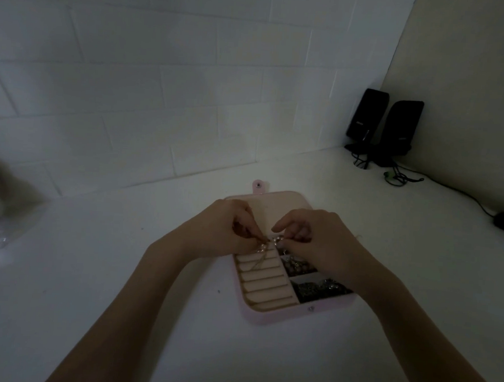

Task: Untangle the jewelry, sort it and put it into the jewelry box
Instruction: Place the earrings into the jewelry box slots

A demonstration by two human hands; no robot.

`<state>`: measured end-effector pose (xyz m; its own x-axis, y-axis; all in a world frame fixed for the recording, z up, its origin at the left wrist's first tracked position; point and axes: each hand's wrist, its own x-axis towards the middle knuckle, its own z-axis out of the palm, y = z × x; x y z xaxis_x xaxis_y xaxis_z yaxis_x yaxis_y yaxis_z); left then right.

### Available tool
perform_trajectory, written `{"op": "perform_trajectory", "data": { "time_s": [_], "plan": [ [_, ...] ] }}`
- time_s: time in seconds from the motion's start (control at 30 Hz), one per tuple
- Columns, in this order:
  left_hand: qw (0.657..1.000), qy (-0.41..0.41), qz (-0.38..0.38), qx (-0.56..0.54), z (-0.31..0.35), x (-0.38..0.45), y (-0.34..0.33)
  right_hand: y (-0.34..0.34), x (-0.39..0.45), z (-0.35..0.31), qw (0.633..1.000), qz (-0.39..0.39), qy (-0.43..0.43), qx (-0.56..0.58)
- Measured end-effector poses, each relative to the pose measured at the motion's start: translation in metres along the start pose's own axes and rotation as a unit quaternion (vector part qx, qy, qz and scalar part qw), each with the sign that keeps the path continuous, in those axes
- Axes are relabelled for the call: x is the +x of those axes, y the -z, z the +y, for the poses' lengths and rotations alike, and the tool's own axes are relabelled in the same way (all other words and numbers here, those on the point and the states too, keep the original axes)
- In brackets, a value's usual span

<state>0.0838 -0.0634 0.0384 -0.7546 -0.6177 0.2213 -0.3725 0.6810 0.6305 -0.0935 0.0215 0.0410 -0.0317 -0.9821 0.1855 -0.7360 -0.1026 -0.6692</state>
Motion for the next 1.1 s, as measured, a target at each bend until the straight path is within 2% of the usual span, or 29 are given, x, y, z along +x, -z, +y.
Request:
{"op": "perform_trajectory", "data": {
  "time_s": [0.23, 0.47, 0.7, 0.87, 1.1],
  "plan": [
    [1.0, 0.022, 0.013, -0.001, -0.0074, 0.0043, -0.0026, 0.0009, 0.0, -0.0022, 1.0, -0.001, 0.005, -0.011],
    [1.0, 0.029, -0.007, -0.005, -0.0089, 0.0048, -0.0009, 0.0019, 0.0006, 0.0014, 1.0, 0.019, -0.021, -0.005],
    [0.999, 0.022, 0.037, -0.022, -0.0073, 0.0033, -0.0031, 0.001, 0.0008, 0.0003, 1.0, 0.015, -0.022, 0.011],
    [0.999, 0.014, 0.013, -0.035, -0.0059, 0.0027, -0.0021, -0.0018, -0.0001, -0.0006, 1.0, 0.009, -0.011, 0.009],
    [0.998, 0.021, 0.023, -0.061, -0.0018, 0.0018, -0.0022, 0.0012, 0.0007, -0.0016, 0.998, 0.055, -0.002, 0.032]
  ]
}}
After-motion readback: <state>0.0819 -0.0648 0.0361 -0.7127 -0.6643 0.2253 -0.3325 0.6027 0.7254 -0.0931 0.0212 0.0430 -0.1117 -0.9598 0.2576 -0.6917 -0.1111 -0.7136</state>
